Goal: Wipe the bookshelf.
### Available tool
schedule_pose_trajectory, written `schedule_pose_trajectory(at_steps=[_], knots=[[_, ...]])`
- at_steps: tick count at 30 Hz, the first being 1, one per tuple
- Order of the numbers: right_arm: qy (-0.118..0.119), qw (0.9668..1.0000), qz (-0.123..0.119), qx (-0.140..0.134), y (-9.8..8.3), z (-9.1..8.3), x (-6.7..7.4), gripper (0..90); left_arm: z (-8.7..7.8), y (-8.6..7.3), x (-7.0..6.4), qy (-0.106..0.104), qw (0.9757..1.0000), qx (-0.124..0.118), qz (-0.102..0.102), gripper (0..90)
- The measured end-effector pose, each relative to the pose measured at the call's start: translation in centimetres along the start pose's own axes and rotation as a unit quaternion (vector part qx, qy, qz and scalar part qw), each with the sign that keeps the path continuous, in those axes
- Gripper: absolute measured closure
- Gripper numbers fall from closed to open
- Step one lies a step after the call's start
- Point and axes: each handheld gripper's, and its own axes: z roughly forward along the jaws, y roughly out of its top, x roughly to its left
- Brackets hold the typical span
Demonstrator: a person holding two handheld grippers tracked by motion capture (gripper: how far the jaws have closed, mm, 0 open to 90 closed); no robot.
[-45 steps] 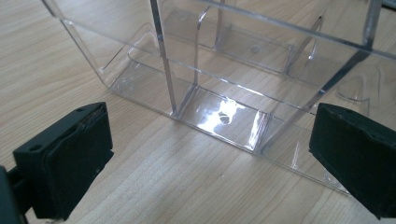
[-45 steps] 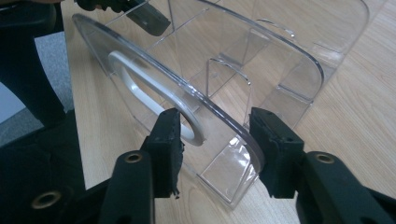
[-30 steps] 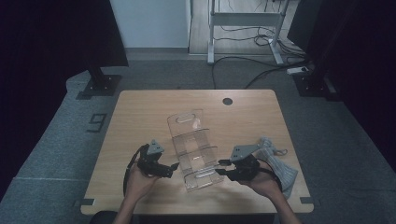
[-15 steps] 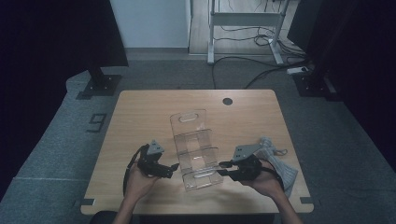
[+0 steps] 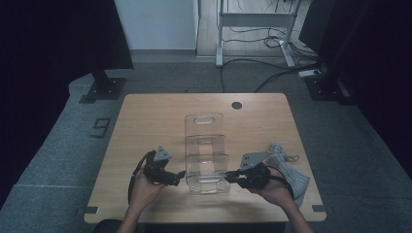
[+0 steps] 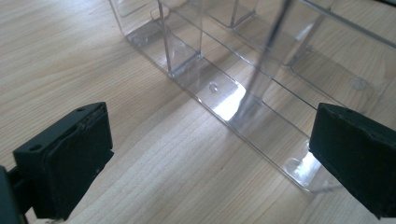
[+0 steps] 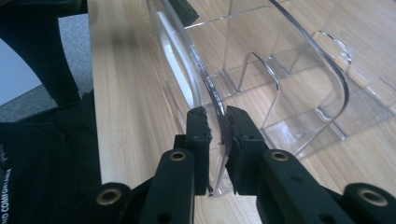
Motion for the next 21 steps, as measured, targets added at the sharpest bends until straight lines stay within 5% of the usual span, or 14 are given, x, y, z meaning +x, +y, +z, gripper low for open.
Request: schedule_pose_trajectory(at_steps=[11,21], knots=[[-0.025,0.9996,0.01,-0.003,0.01,0.07,-0.21,85.7,0.0,0.13,-0.14,-0.01,0.9999,0.003,0.0,0.0],[-0.072,0.9968,0.033,-0.004,-0.08,-0.01,-0.53,87.7,-0.05,0.21,-0.29,-0.017,0.9998,0.003,0.004,1.2]])
